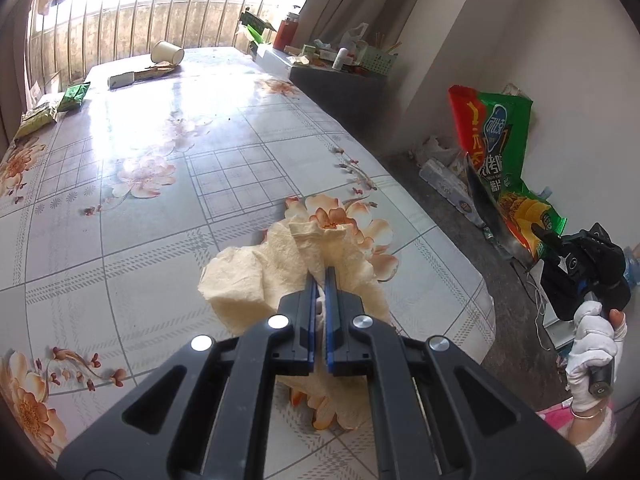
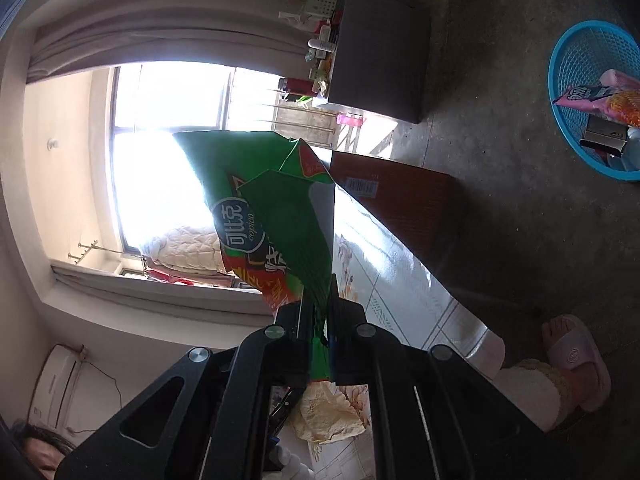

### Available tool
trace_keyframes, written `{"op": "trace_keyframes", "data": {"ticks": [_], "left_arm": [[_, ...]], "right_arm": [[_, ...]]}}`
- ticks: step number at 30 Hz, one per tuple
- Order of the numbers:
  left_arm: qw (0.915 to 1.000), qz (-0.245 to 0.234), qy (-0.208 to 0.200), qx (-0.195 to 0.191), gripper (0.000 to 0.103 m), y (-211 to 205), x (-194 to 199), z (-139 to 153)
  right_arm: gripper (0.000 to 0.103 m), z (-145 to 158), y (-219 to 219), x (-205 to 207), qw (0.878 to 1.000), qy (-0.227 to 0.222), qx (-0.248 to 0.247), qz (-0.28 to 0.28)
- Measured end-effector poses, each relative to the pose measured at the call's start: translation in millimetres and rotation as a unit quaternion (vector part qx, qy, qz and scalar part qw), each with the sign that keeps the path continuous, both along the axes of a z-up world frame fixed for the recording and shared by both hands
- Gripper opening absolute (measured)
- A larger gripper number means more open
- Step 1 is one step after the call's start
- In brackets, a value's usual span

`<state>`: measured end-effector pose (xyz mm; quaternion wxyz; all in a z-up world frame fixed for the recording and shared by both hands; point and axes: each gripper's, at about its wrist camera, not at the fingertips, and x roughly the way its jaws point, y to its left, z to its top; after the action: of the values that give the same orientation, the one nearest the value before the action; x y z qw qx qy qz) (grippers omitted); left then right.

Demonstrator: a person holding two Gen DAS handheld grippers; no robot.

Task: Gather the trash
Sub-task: 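Carry the chip bag and paper to the wastebasket and open both tools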

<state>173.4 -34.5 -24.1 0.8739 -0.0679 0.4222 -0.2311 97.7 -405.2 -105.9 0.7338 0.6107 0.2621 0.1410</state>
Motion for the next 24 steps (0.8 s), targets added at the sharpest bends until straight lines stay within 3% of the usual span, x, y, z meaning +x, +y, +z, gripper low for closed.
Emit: {"op": "trace_keyframes", "data": {"ticks": [6,12,17,24], "left_arm": [[0.9975,-0.063,-0.029,-0.014,0.002,-59,4,33],[0.9889,-0.143,-0.033,-0.025,0.002,-150,10,51],[0.9797,-0.198,0.008,-0.033,0.002,-235,23,38],[0.9696,-0.241,0.043,0.003,0.002,-334,33,-1]], "right_arm": [[0.006,-2,-63,-65,0.996,-0.003,0.007,-0.087],[0.006,-23,-117,-115,0.986,0.002,0.033,-0.166],[0.006,-60,-150,-141,0.974,0.027,0.068,-0.216],[0.006,-122,-178,-140,0.96,0.075,0.115,-0.244]]}}
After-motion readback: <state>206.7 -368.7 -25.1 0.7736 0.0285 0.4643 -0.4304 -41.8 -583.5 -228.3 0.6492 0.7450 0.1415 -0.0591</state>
